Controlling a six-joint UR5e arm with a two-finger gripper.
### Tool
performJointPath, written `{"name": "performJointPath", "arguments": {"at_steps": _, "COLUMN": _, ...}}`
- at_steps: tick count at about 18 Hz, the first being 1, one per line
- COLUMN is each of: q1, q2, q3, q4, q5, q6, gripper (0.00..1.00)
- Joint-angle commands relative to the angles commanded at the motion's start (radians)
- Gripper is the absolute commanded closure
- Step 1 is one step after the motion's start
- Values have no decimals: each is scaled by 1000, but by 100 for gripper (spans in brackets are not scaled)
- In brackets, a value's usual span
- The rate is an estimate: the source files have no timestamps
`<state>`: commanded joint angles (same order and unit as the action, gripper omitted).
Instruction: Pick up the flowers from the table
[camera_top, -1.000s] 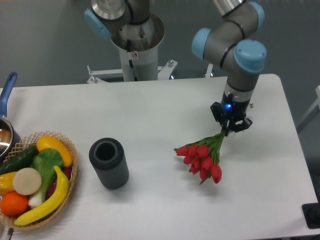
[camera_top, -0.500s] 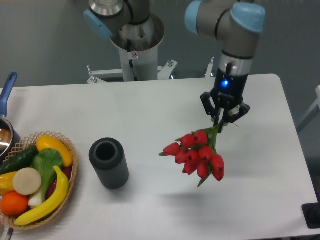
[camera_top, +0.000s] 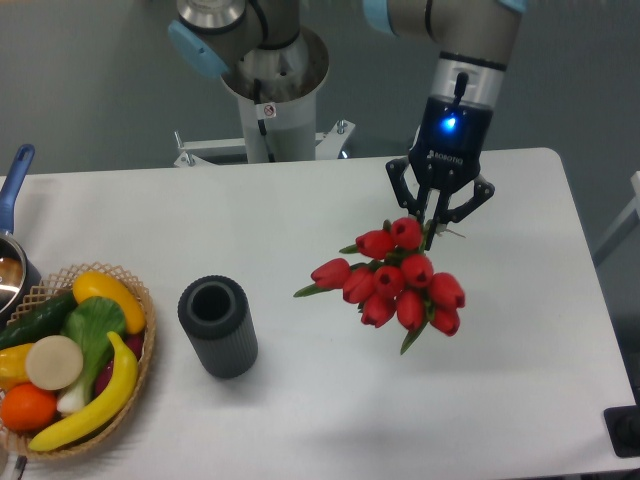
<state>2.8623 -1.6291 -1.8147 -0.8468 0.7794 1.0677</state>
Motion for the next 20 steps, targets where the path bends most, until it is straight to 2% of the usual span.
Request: {"name": "performJointPath", "arguments": {"at_steps": 20, "q1": 14, "q2": -6, "q3": 5, "q4": 0, "q5": -31, "q6": 0, "gripper": 85}}
